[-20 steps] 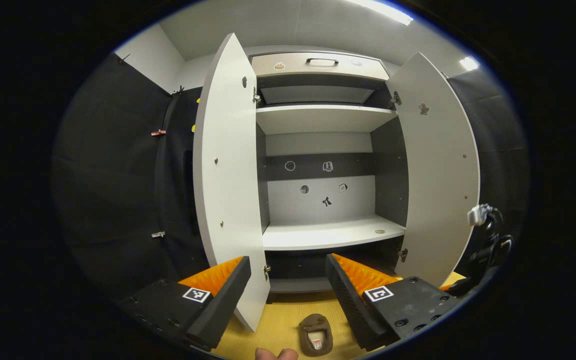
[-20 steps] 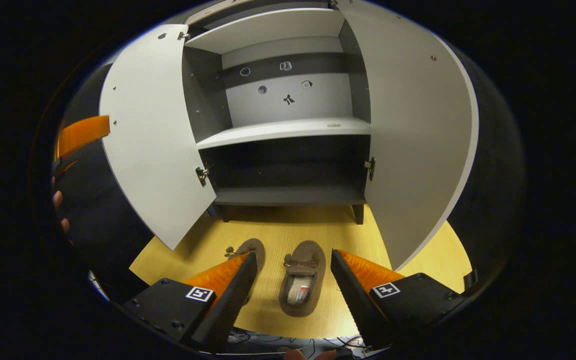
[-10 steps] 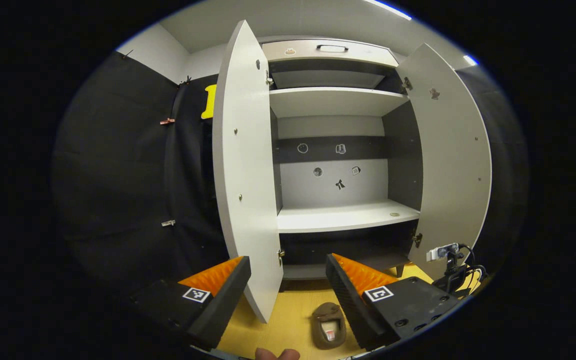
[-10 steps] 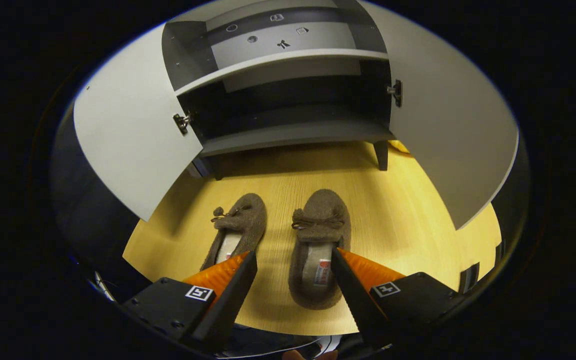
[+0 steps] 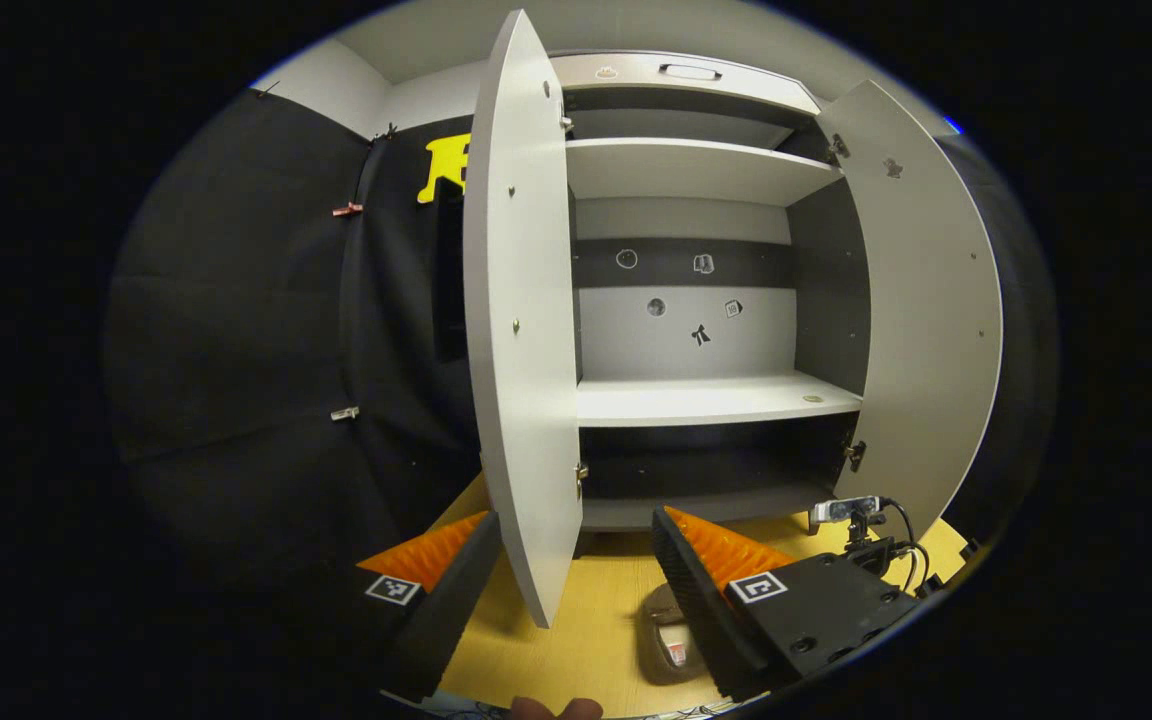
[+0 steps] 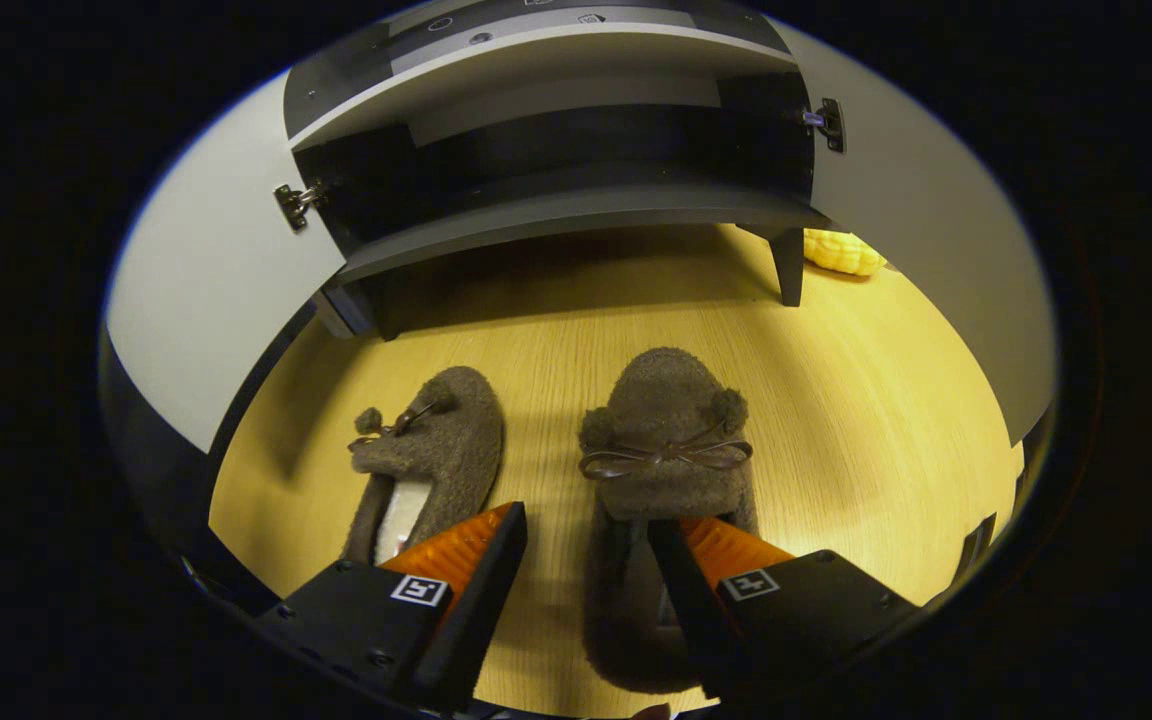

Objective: Grab one shoe with the right hand and put it into the shoe cabinet, grab the other shoe with the left hand and put it into the shoe cabinet; then close the right door with the right hand and the left door with the left hand.

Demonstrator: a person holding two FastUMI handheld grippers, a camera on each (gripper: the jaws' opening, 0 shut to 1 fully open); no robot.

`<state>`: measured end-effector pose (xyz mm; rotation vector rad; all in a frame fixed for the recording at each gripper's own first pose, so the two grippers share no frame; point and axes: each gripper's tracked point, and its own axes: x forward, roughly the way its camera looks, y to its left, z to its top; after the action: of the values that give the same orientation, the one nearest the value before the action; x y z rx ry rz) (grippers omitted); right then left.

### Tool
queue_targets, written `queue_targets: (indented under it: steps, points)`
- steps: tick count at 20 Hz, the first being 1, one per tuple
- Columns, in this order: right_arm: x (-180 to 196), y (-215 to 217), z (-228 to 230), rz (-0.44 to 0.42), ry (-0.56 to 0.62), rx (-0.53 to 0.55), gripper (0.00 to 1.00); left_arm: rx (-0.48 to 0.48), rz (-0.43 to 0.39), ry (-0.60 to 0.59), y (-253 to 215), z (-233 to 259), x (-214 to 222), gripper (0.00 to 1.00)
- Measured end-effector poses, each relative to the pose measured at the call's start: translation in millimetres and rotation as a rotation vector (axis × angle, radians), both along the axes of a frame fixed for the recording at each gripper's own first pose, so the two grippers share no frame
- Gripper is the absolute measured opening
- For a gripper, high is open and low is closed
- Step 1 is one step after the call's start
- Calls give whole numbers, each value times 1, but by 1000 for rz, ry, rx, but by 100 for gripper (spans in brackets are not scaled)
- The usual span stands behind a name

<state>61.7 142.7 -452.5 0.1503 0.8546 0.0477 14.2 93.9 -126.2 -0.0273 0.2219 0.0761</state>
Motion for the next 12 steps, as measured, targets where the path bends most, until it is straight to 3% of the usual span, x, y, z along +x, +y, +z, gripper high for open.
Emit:
queue_targets:
  steps: [1, 2, 3, 4, 5, 6, 7, 8, 11, 12]
  points:
    - [5, 1, -4, -14, 2, 7, 74, -4, 4, 7, 2, -4, -1, 96]
    - [11, 0, -8, -32, -3, 2, 70, -5, 6, 14, 5, -8, -1, 96]
    - [18, -4, -9, -48, -20, -10, 53, -4, 11, 20, 8, -12, -1, 96]
    - [21, -9, -9, -66, -29, -27, 63, -4, 16, 27, 12, -15, -1, 96]
    - [23, -12, -10, -78, -35, -33, 35, -6, 20, 32, 15, -18, -2, 96]
    - [27, -11, -10, -88, -47, -24, 33, -13, 26, 36, 18, -19, -2, 96]
    - [26, -9, -8, -81, -56, -7, 24, -20, 31, 37, 21, -21, -2, 96]
    - [23, -6, -4, -68, -67, -1, 24, -28, 36, 39, 23, -21, -2, 96]
    - [21, -13, 5, -54, -85, -19, 6, -40, 41, 46, 24, -24, -3, 96]
    - [19, -14, 8, -54, -84, -12, 6, -40, 39, 46, 23, -24, -3, 96]
